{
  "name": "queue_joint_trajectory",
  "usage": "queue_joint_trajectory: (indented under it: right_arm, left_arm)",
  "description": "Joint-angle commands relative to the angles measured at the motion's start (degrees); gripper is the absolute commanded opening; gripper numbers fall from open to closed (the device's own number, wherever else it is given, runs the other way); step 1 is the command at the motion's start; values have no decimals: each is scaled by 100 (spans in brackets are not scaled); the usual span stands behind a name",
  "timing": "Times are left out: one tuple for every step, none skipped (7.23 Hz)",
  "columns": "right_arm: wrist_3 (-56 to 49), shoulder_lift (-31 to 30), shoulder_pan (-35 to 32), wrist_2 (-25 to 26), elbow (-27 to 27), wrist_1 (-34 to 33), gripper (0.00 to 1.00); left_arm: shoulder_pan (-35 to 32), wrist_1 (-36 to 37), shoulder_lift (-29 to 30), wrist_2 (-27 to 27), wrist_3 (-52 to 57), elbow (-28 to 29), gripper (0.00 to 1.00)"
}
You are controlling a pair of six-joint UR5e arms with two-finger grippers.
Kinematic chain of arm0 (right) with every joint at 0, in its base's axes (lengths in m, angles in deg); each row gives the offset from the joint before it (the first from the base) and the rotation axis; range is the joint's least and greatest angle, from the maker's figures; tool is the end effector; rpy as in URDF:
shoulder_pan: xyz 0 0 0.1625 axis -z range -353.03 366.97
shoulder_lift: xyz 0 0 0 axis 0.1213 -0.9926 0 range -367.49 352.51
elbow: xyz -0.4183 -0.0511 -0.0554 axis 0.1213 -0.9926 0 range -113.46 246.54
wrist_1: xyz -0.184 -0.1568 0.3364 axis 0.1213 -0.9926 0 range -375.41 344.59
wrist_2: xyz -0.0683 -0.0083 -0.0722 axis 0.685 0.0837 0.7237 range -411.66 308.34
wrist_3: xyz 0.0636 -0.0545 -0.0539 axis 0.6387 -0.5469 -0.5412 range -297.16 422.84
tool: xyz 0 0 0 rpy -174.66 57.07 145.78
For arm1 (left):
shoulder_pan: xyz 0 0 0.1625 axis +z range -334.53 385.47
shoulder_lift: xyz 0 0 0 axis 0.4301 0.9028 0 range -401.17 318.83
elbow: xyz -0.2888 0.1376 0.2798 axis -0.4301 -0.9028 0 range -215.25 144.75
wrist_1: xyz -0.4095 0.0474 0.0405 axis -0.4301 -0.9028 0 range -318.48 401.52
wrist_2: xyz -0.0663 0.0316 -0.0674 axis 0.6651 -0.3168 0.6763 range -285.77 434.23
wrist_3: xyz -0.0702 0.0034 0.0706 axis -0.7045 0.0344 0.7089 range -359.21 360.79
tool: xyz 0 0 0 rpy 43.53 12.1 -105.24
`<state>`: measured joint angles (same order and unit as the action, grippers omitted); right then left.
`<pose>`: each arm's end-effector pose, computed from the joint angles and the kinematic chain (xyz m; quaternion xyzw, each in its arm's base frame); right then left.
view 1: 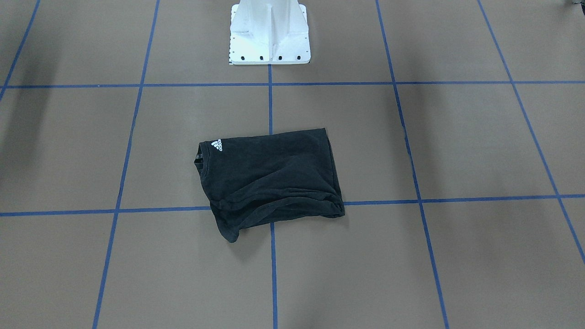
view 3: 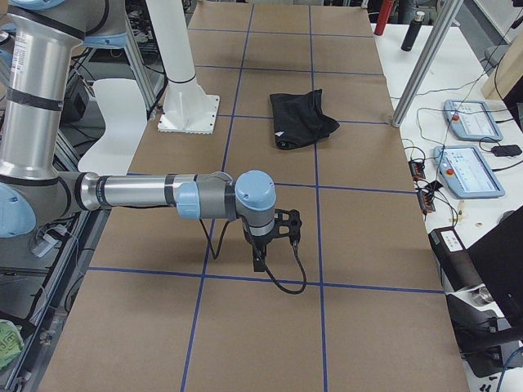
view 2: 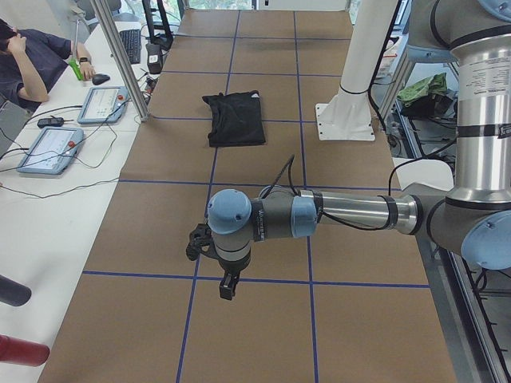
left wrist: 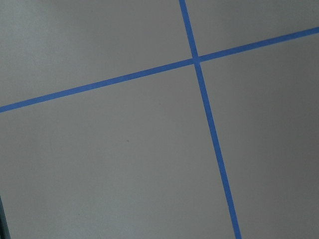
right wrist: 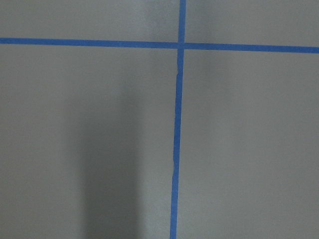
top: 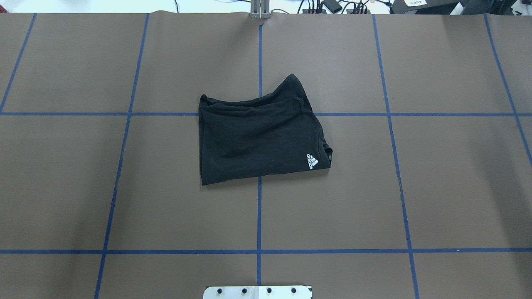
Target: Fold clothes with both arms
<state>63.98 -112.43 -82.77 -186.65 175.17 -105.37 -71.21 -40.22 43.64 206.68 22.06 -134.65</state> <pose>0.0610 -0.3862 0.6117 0.0254 -0.3827 -0.0054 0.9235 -0.1176 -0.4363 0.6372 0.0555 0.3591 0.1055 0.9257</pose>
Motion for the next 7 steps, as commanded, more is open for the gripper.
queue_joint_trajectory:
  right_arm:
    - [1,-9,0,0,0,-4,100]
    - [-8,-9,0,0,0,-4,100]
    - [-8,-9,0,0,0,5,100]
    - [-8,-9,0,0,0,5,100]
    - [-8,-9,0,0,0,5,100]
    - [-8,-18,0,0,0,48,100]
    - [-8,-27,0,0,0,75,100]
  left_arm:
    - [0,0,0,0,0,-9,100]
    - [0,0,0,0,0,-17,100]
    - [0,0,0,0,0,-18,100]
    - [0,0,9,0,0,-18,100]
    - [0,0,9,-9,0,-18,100]
    - [0,0,9,0,0,-18,100]
    - [0,-9,9,0,0,-18,100]
